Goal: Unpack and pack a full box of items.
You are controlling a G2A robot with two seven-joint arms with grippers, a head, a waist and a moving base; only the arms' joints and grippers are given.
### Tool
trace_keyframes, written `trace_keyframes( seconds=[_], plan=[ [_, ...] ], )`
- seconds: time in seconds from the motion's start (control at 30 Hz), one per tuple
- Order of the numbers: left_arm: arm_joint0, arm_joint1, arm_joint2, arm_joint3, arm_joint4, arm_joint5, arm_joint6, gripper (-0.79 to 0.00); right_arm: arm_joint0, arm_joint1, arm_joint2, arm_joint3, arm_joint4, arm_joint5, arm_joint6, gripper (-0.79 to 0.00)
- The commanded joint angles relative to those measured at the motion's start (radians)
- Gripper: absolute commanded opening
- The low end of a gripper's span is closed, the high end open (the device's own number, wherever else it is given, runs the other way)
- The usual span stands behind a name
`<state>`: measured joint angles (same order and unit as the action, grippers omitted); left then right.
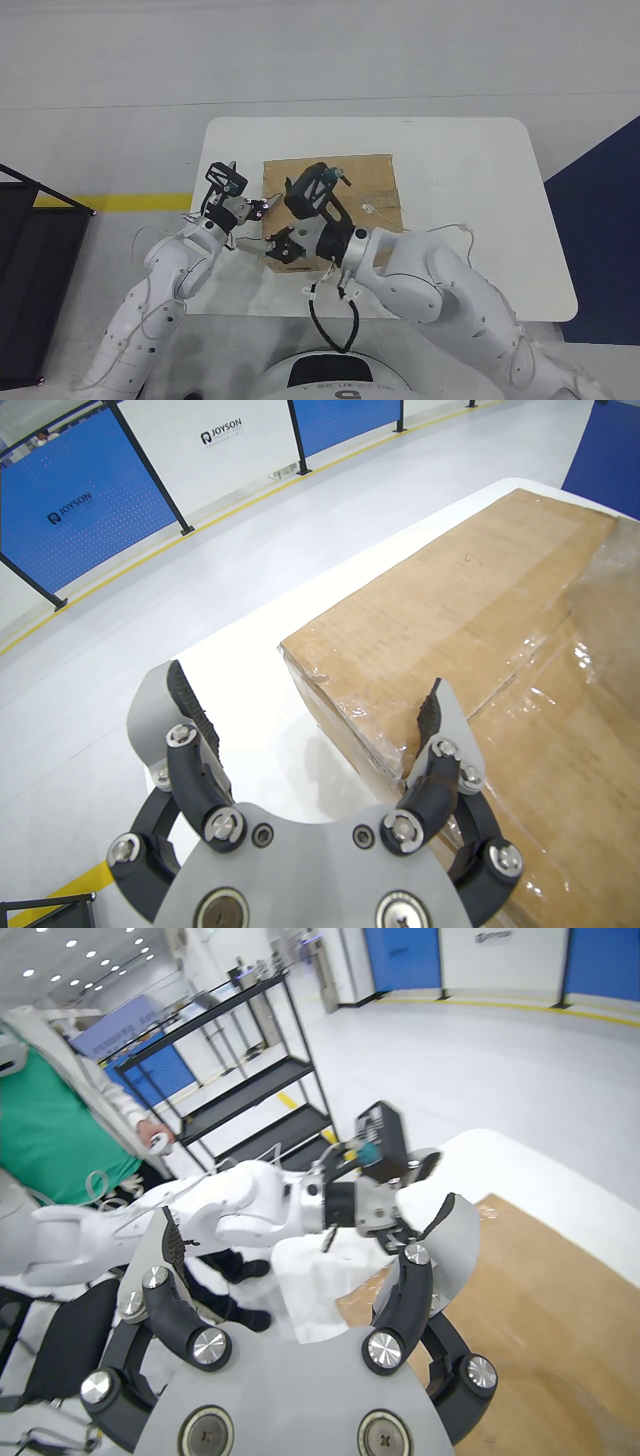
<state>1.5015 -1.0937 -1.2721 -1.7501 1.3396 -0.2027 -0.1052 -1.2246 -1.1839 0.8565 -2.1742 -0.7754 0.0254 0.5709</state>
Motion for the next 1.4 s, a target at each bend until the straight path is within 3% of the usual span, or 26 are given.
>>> trace_keyframes(
  seconds=[0.0, 0.27, 0.4, 0.63, 0.9, 1.17, 1.37],
  plan=[
    [0.0, 0.0, 0.0, 0.0, 0.0, 0.0, 0.0, 0.0, -0.019, 0.008, 0.05, -0.011, -0.035, 0.021, 0.002, 0.0],
    [0.0, 0.0, 0.0, 0.0, 0.0, 0.0, 0.0, 0.0, -0.141, 0.055, 0.19, 0.0, -0.494, 0.023, 0.147, 0.0],
    [0.0, 0.0, 0.0, 0.0, 0.0, 0.0, 0.0, 0.0, -0.17, 0.06, 0.143, 0.022, -0.718, -0.004, 0.239, 0.0],
    [0.0, 0.0, 0.0, 0.0, 0.0, 0.0, 0.0, 0.0, -0.106, 0.037, 0.043, 0.097, -0.881, 0.01, 0.355, 0.0],
    [0.0, 0.0, 0.0, 0.0, 0.0, 0.0, 0.0, 0.0, 0.046, -0.025, -0.038, 0.205, -0.832, 0.132, 0.428, 0.0],
    [0.0, 0.0, 0.0, 0.0, 0.0, 0.0, 0.0, 0.0, 0.187, -0.098, -0.059, 0.288, -0.605, 0.325, 0.437, 0.0],
    [0.0, 0.0, 0.0, 0.0, 0.0, 0.0, 0.0, 0.0, 0.241, -0.134, -0.104, 0.298, -0.582, 0.364, 0.423, 0.0]
  ],
)
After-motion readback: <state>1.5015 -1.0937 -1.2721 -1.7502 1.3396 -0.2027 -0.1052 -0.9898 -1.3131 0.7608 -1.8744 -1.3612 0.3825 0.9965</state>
